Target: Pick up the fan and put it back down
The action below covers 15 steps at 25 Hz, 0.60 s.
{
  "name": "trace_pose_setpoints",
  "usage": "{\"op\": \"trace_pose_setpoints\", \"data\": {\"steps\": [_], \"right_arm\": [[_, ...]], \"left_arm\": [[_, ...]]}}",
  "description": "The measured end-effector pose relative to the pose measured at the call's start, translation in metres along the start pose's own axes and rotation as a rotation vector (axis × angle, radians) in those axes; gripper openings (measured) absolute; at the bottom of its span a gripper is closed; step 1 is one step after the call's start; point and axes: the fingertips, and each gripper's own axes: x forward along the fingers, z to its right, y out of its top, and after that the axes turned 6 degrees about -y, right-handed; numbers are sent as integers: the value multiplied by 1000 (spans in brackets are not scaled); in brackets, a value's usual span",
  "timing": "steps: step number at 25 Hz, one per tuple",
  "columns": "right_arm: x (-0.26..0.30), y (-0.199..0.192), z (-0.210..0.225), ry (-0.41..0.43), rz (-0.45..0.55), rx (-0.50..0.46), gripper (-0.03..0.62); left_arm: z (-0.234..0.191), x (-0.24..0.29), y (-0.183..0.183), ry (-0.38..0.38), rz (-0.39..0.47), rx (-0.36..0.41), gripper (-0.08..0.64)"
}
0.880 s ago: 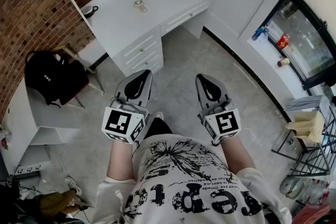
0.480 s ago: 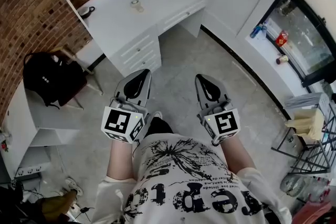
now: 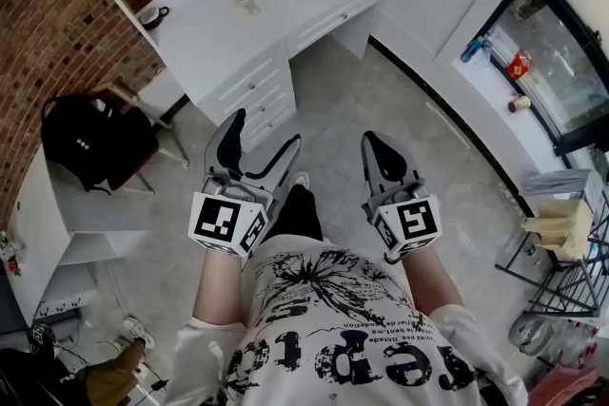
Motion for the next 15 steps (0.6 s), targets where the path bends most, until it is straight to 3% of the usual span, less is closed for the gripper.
{"op": "trace_pose_setpoints", "data": {"steps": [8, 15], "right_arm": [[82, -11, 20, -27, -27, -15, 15], [216, -3, 52, -42, -53, -28, 15]], "left_arm": [[-78, 62, -17, 9, -24, -31, 382], [-187, 151, -18, 7, -34, -60, 382]]}}
